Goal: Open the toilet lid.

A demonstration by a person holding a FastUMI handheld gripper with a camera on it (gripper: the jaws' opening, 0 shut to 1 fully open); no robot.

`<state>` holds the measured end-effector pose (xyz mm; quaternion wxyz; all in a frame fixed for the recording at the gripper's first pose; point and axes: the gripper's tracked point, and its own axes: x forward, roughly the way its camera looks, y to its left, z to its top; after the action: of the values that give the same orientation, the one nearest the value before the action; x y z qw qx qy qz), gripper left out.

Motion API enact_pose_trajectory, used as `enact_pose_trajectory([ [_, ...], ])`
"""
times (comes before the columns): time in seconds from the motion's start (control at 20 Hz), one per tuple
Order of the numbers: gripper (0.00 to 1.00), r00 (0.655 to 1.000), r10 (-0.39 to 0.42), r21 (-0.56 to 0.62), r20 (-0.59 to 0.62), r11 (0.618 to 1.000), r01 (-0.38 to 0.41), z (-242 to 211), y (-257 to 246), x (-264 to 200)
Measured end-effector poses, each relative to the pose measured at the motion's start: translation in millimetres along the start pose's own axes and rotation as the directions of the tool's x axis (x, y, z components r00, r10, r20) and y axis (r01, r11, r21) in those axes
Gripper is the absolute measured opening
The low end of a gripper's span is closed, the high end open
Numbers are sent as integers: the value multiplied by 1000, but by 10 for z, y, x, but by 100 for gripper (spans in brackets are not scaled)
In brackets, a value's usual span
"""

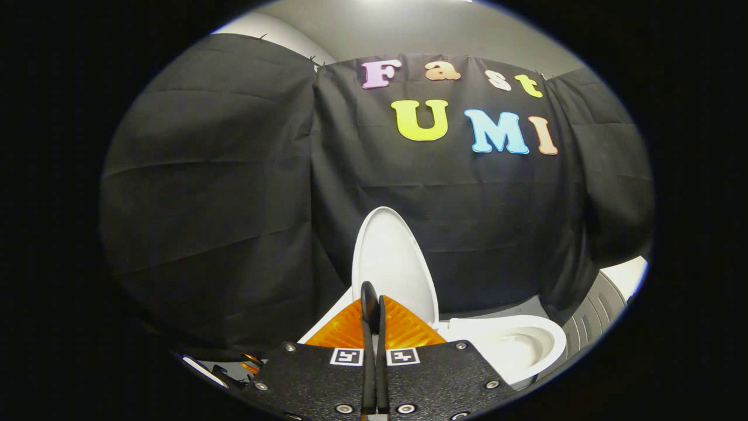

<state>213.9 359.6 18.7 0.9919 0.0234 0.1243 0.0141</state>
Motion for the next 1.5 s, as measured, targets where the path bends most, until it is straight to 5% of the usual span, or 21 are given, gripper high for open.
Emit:
enact_pose_trajectory([
  [0.3,7,999,45,41,23,998,-46,25,-35,-32],
  [0.5,47,994,102,122,-44,988,-96,-195,-138,-126],
  [0.65,94,992,122,153,-7,981,-120,-141,-237,-320],
  [0.95,96,982,166,90,92,981,-174,203,-414,-695],
  [1.5,96,977,109,45,181,992,-119,417,-1254,-1468],
])
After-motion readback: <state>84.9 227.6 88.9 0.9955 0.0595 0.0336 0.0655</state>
